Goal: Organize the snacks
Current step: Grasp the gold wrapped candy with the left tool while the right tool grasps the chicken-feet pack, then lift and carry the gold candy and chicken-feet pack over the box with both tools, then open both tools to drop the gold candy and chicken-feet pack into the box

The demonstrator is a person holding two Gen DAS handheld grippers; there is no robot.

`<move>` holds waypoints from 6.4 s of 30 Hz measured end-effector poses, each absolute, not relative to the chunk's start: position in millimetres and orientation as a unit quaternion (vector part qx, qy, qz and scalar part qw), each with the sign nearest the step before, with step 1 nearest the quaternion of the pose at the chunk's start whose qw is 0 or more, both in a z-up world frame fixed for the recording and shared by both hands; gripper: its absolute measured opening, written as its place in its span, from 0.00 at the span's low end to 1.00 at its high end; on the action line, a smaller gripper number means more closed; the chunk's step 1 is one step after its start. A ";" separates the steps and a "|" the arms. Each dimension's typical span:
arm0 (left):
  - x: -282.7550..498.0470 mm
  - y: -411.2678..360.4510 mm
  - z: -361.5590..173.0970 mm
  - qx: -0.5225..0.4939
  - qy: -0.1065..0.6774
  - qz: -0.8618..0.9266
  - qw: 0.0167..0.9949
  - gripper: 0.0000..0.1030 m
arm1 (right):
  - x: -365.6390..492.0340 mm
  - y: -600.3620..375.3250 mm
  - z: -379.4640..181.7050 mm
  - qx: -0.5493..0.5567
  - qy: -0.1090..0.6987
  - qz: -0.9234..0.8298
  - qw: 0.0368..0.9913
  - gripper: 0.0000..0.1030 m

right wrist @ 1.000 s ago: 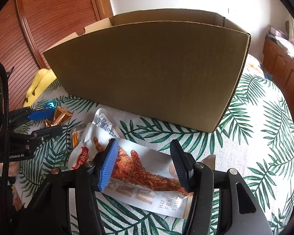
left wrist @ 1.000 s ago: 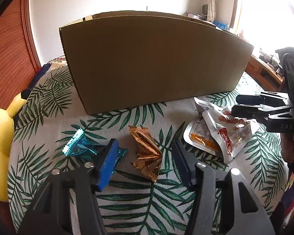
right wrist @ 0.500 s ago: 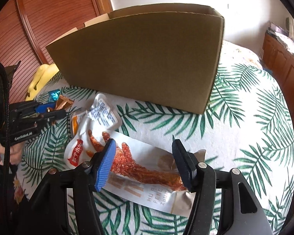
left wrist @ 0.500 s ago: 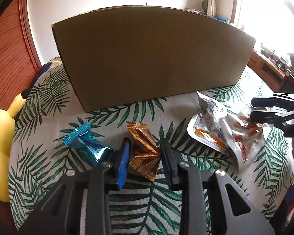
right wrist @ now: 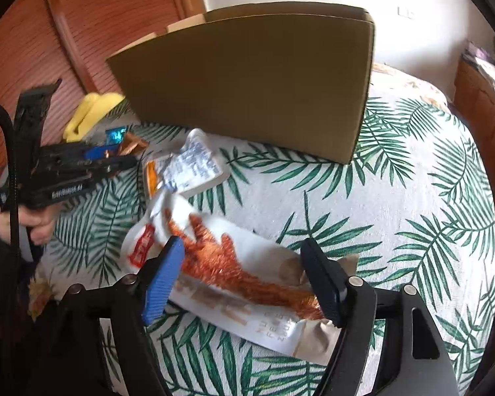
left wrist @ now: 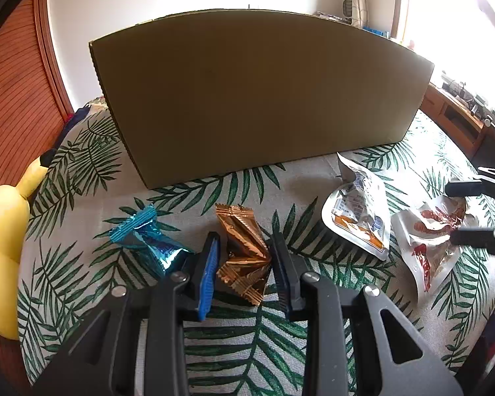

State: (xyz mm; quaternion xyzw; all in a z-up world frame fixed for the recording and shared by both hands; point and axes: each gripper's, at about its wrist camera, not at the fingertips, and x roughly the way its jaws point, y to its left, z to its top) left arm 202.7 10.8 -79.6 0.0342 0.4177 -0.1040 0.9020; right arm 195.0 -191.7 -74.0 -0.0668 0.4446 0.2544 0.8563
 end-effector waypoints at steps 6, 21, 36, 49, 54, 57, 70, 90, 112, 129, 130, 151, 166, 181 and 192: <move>203.0 11.3 -79.7 0.035 0.418 -0.104 0.902 0.29 | 183.2 -181.4 -77.2 -0.116 0.446 0.258 0.849 0.81; 203.1 11.9 -79.8 0.032 0.418 -0.104 0.902 0.29 | 176.7 -174.8 -89.2 -0.142 0.452 0.257 0.842 0.82; 203.1 12.0 -80.0 0.031 0.417 -0.105 0.902 0.29 | 185.1 -159.3 -90.5 -0.145 0.434 0.250 0.853 0.77; 202.9 11.7 -79.9 0.029 0.418 -0.104 0.902 0.29 | 178.0 -166.4 -86.0 -0.126 0.441 0.260 0.850 0.61; 203.0 12.4 -79.6 0.029 0.417 -0.104 0.902 0.29 | 171.4 -169.7 -81.3 -0.124 0.430 0.251 0.858 0.53; 203.0 12.3 -79.7 0.029 0.417 -0.104 0.902 0.29 | 168.1 -172.3 -76.5 -0.119 0.422 0.246 0.864 0.50; 199.4 14.0 -75.2 0.024 0.406 -0.109 0.907 0.24 | 161.9 -181.1 -69.9 -0.108 0.410 0.232 0.875 0.48; 181.3 13.6 -30.7 0.007 0.356 -0.143 0.923 0.22 | 153.4 -192.5 -29.7 -0.095 0.365 0.218 0.900 0.48; 227.1 8.6 54.1 0.011 0.284 -0.161 0.945 0.23 | 191.8 -166.9 64.7 -0.142 0.262 0.235 0.925 0.48; 306.3 6.3 41.6 0.005 0.292 -0.147 0.945 0.23 | 283.0 -142.6 68.1 -0.129 0.254 0.248 0.926 0.48; 309.1 6.6 38.8 0.003 0.293 -0.146 0.945 0.23 | 289.1 -142.0 65.8 -0.125 0.256 0.248 0.926 0.48; 335.0 -0.4 13.5 0.005 0.310 -0.135 0.941 0.33 | 347.8 -116.4 23.3 -0.094 0.283 0.227 0.927 0.49; 329.4 4.5 14.8 0.003 0.310 -0.132 0.941 0.36 | 351.4 -119.7 2.9 -0.095 0.310 0.210 0.922 0.52; 323.9 -0.6 13.6 0.011 0.316 -0.133 0.939 0.38 | 356.8 -125.5 -0.9 -0.079 0.334 0.202 0.917 0.64; 295.6 5.0 38.6 0.021 0.301 -0.127 0.945 0.41 | 330.8 -128.1 17.2 -0.070 0.313 0.201 0.926 0.73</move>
